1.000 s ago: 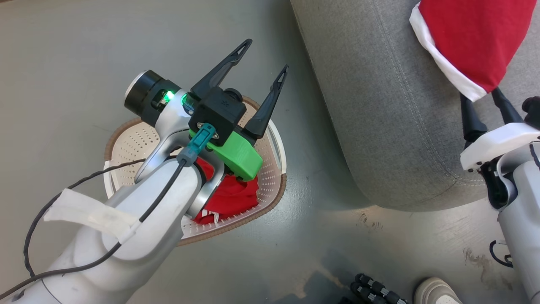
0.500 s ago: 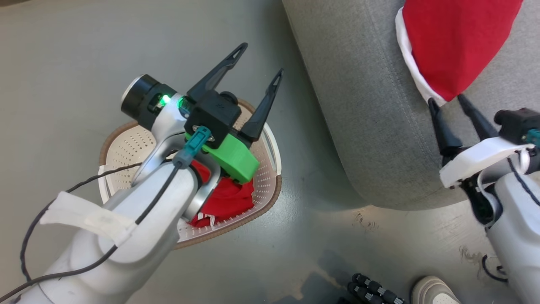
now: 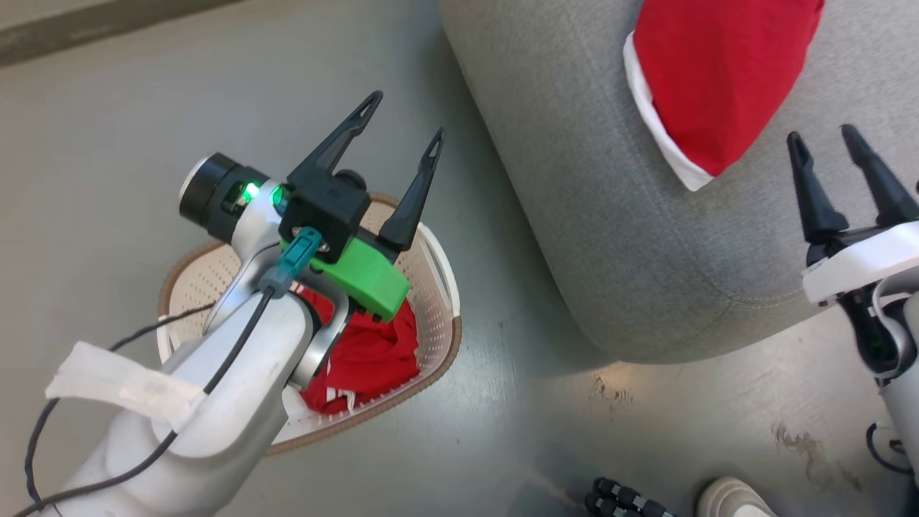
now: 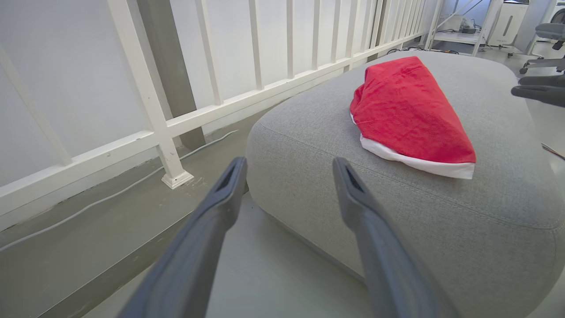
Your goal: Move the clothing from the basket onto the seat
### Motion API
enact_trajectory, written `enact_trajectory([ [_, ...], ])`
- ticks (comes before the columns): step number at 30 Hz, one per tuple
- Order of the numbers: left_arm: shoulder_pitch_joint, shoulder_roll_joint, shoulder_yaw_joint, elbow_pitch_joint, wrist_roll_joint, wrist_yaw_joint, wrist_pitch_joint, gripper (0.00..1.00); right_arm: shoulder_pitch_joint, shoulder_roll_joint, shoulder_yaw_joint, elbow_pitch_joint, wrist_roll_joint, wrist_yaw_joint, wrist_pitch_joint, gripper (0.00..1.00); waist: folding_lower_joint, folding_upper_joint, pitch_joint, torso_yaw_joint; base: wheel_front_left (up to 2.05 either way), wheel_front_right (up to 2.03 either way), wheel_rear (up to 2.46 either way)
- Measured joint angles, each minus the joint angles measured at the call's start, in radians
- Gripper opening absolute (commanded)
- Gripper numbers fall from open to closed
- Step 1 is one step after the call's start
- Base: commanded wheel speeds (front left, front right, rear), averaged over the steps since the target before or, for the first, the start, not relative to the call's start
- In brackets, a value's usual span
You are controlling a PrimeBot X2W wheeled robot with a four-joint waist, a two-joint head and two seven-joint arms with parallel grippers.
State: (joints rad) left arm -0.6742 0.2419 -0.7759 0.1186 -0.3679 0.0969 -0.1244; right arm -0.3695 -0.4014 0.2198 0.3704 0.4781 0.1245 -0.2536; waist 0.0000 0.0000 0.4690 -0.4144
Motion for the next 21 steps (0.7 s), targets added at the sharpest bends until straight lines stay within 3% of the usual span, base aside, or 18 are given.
enact_trajectory([
  [6,0.027,-0.003,0.028,0.021,-0.019,0.002,-0.028,1.00,-0.001,-0.016,-0.020,-0.055,-0.040,-0.011,-0.001,1.00,0.0000,0.0000,-0.041,0.001,0.00,0.00,0.00],
  [9,0.048,-0.003,0.058,0.036,-0.043,0.005,-0.048,1.00,-0.002,-0.018,-0.030,-0.088,-0.064,-0.032,-0.001,1.00,0.0000,0.0000,-0.065,0.013,0.00,0.00,0.00],
  [21,0.179,0.012,0.207,0.100,-0.069,0.022,-0.098,1.00,-0.006,0.011,-0.032,-0.169,-0.120,-0.104,-0.001,1.00,0.0000,0.0000,-0.150,0.136,0.00,0.00,0.00],
])
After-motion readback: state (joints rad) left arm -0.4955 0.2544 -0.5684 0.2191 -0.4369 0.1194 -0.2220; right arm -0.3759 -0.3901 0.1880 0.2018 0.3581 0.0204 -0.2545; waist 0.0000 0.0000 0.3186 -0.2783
